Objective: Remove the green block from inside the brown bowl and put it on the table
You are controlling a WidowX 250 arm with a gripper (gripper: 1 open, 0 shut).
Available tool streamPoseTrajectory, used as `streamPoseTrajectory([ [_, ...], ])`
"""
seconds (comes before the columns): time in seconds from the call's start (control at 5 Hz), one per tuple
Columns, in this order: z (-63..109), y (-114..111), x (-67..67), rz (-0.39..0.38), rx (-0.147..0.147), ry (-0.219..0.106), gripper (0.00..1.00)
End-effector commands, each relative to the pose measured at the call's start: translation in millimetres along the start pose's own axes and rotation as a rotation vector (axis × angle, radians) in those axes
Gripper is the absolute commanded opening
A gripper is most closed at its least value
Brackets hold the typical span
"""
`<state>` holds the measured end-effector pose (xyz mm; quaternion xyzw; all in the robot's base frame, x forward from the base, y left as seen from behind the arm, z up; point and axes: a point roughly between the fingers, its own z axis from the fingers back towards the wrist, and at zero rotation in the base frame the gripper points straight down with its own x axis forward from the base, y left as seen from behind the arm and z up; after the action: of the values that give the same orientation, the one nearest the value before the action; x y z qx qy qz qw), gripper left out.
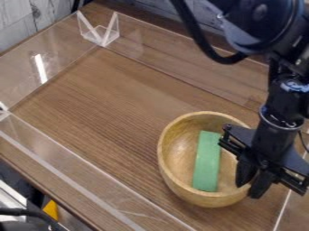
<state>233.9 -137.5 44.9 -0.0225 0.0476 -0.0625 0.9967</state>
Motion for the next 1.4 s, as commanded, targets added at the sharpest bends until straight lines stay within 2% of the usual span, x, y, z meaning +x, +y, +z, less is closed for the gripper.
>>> streamPoseTrajectory([
  [0.0,18.1,5.2,10.0,0.071,-0.029,-0.026,0.0],
  [0.4,54.1,13.2,-1.2,0.121,-0.055,-0.043,0.0],
  [0.6,57.7,4.9,-10.3,0.106,-0.06,-0.045,1.0],
  [0.8,60.3,1.4,-17.0,0.099,-0.062,-0.05,0.0],
  [1.0,68.4,15.6,-18.5,0.125,-0.065,-0.057,0.0],
  [1.2,80.9,37.2,-12.9,0.169,-0.07,-0.078,0.0],
])
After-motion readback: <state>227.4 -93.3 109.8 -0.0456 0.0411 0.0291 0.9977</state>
